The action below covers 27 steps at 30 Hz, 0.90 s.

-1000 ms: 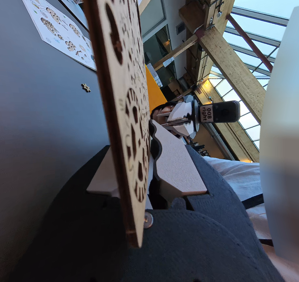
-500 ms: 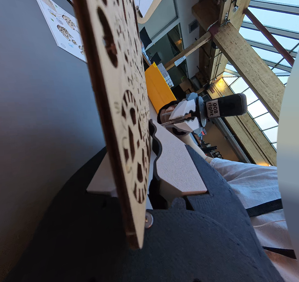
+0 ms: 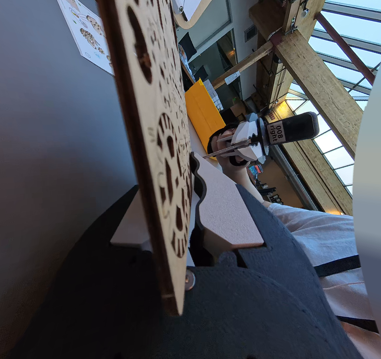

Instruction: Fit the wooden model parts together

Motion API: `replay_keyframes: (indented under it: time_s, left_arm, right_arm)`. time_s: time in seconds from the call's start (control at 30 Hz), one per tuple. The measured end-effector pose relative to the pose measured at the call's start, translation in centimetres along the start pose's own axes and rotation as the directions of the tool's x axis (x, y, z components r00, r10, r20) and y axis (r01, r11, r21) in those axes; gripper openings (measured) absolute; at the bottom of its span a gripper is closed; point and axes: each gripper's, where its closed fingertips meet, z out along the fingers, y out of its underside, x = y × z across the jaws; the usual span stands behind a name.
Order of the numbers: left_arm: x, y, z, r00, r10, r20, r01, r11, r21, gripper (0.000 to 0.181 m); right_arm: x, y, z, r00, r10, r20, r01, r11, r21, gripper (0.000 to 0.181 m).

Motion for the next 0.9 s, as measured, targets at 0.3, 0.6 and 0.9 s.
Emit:
replay_keyframes:
  time_s: [0.3,0.6,0.9]
  left_arm:
    - [-0.1,-0.1,-0.1,1.0,-0.001,0.008,0.001,1.0,0.006,0.0]
    - [-0.3,-0.4,-0.2,1.0,-0.006,0.016,0.006,1.0,0.026,0.0]
    - [-0.4,-0.4,0.5,0.998,0.035,0.046,-0.036,0.999,0.005,0.0]
  right_arm:
    - [-0.3,1.8,0.2,0.999,-0.048,0.022,0.051,0.989,-0.138,0.001]
    - [1.1,1.3,-1.9,0.998,-0.068,-0.004,0.067,0.987,-0.147,0.001]
    - [0.1,2.7,0.0,0.996,-0.083,0.017,0.085,0.97,-0.228,0.001]
